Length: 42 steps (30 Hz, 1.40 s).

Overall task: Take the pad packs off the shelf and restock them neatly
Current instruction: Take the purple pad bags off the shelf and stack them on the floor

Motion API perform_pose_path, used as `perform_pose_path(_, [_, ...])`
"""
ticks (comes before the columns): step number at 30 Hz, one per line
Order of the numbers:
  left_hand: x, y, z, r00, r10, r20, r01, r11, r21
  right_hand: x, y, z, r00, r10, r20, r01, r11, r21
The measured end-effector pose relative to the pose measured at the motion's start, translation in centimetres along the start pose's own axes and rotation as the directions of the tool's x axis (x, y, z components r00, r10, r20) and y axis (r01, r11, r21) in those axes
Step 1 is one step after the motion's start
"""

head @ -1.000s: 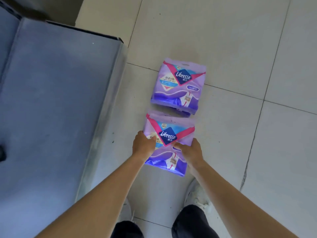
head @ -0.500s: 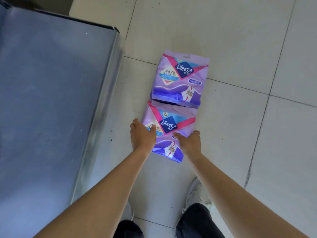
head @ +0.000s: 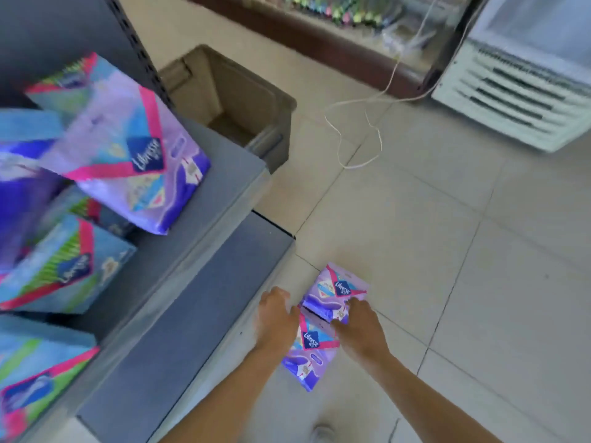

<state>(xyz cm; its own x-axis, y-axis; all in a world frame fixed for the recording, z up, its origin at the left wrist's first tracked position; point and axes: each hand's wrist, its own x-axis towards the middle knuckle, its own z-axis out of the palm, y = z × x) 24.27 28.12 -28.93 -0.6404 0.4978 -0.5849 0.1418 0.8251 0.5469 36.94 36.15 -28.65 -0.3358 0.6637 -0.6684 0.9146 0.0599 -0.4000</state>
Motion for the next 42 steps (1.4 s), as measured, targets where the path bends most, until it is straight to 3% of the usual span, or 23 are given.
perform_pose_path(4, [-4.3, 4.5, -8.9, 0.991, 0.052, -0.127, -0.064, 0.994, -0.092, -3.2, -8.9, -6.6, 0.960, -0.279, -0.019, 0.264, 0.926, -0.269])
perform_pose_path(9, [-8.5, 4.6, -18.3, 0.931, 0.030, -0.363, -0.102, 0.978, -0.182, -8.3, -19.0, -8.5, 0.819, -0.574, -0.014, 0.513, 0.742, -0.431])
perform_pose_path(15, [-14.4, -2.7, -26.5, 0.823, -0.070, -0.564, -0.099, 0.959, -0.264, -14.6, -27.1, -3.4, 0.684, -0.718, 0.128, 0.704, 0.605, -0.371])
perform_pose_path(23, [-18.4, -17.5, -34.4, 0.669, -0.290, -0.684, 0.081, 0.943, -0.322, -19.8, -32.8, 6.9, 0.516, -0.813, 0.269, 0.847, 0.438, -0.301])
perform_pose_path(32, [-21.7, -31.5, -35.2, 0.544, -0.581, -0.605, 0.338, 0.812, -0.477, -24.6, -35.7, 17.5, 0.393, -0.854, 0.341, 0.918, 0.340, -0.206])
perform_pose_path(37, [-20.4, -35.4, -34.0, 0.568, -0.733, -0.375, 0.476, 0.664, -0.577, -26.0, -36.7, 22.4, 0.338, -0.862, 0.377, 0.941, 0.323, -0.104])
perform_pose_path(39, [-19.3, -35.5, -33.8, 0.594, -0.767, -0.241, 0.427, 0.555, -0.714, -25.8, -36.3, 23.5, 0.325, -0.850, 0.415, 0.945, 0.307, -0.113])
perform_pose_path(42, [-18.0, -35.0, -33.3, 0.677, -0.720, -0.151, 0.221, 0.395, -0.892, -25.1, -36.1, 24.0, 0.316, -0.825, 0.468, 0.949, 0.283, -0.141])
